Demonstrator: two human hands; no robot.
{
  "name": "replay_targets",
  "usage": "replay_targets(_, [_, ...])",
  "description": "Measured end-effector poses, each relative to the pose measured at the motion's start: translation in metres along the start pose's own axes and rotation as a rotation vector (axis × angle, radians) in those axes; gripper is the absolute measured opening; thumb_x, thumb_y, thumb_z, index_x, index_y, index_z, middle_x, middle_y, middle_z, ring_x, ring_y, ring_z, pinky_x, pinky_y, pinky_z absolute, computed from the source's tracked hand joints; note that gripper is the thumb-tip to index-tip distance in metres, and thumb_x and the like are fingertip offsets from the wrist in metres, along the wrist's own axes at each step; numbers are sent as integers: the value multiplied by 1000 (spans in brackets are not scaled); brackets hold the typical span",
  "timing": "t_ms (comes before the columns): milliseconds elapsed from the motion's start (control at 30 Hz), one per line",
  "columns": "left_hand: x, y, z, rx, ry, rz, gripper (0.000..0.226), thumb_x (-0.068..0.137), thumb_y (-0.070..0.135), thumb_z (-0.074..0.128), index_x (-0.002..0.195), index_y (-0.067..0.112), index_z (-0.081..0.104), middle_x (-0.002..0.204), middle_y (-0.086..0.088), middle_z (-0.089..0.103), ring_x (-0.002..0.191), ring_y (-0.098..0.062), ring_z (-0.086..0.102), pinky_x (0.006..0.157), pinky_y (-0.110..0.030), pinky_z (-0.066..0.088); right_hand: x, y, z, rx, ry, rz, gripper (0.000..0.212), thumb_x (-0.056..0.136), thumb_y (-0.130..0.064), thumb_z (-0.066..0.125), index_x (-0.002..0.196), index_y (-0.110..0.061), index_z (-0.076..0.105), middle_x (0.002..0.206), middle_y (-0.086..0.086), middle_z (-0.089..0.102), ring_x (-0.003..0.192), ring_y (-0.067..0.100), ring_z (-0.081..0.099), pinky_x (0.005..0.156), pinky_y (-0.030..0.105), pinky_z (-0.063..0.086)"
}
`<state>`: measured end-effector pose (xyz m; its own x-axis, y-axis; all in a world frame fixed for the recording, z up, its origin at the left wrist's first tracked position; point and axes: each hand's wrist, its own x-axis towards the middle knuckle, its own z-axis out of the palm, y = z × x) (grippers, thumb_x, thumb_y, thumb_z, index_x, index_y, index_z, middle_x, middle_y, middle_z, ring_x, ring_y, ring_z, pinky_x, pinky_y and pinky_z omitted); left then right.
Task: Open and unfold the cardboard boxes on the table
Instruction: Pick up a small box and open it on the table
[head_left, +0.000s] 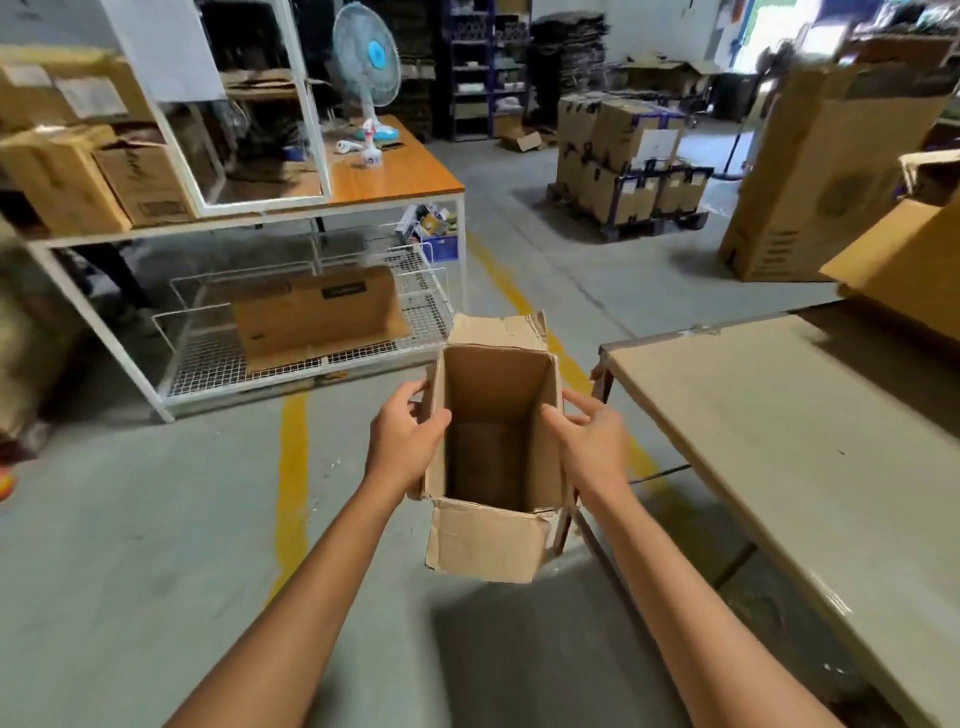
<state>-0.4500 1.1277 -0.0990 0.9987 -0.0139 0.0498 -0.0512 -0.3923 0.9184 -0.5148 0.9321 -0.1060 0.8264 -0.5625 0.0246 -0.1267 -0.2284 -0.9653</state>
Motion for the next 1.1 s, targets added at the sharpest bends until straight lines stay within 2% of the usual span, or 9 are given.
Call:
replay_targets(67, [26,-22,9,20,7,-69,53,90,24,66,141,18,52,138,-6,58,127,-24,53,99,-40,48,26,15,24,-37,-34,40,47,81,-39,72,125,-23,69,92,-1,76,84,14,73,81,42,61])
replay_targets(200, [80,-56,31,61,4,-129,54,91,24,67,142,16,51,140,-8,57,129,-25,52,95,-34,45,81,37,57,-154,-81,64,45,88,-35,70,130,-19,66,98,3,74,83,13,69,63,23,51])
replay_targets(300, [133,-71,48,115,5,-149,56,89,26,69,142,17,51,137,-8,58,124,-22,54,92,-33,47,137,50,78,-328,-85,24,55,88,-44,69,137,-21,61,117,6,72,104,23,67,73,25,46])
replay_targets(367, [168,-73,60,166,-11,-156,57,88,29,70,140,19,50,131,-8,61,110,-16,57,84,-30,48,174,54,89,-418,-93,12,59,88,-48,68,140,-21,58,122,6,70,112,27,65,79,31,47])
replay_targets(500, [236,-67,86,225,-30,-155,57,86,34,73,137,22,52,123,-5,65,104,-18,60,83,-31,50,245,56,104,-468,-100,43,58,90,-48,67,138,-18,57,120,9,70,111,31,64,77,32,45])
replay_targets(600, [279,-62,107,218,-37,-160,55,88,33,72,138,20,52,121,-5,65,100,-14,58,81,-28,47,291,60,114,-456,-84,76,63,88,-50,68,141,-17,56,128,7,67,116,29,63,86,36,51])
replay_targets(733, [334,-63,137,174,-77,-158,55,87,33,72,137,20,53,117,-6,67,103,-21,64,71,-21,48,345,67,120,-432,-51,114,64,87,-50,68,142,-20,55,133,7,66,121,28,61,91,38,51])
replay_targets(933, [432,-64,192,157,-155,-132,58,81,44,72,133,27,54,123,-2,65,110,-20,62,92,-45,56,432,82,128,-424,54,170,66,84,-54,69,140,-22,57,130,5,67,119,26,63,89,39,54])
replay_targets(1100, [537,-58,244,147,-248,-24,54,83,37,74,133,25,56,124,-2,65,114,-20,60,95,-42,53,520,89,145,-399,168,235,63,85,-50,70,139,-21,58,129,6,68,117,27,64,88,36,50])
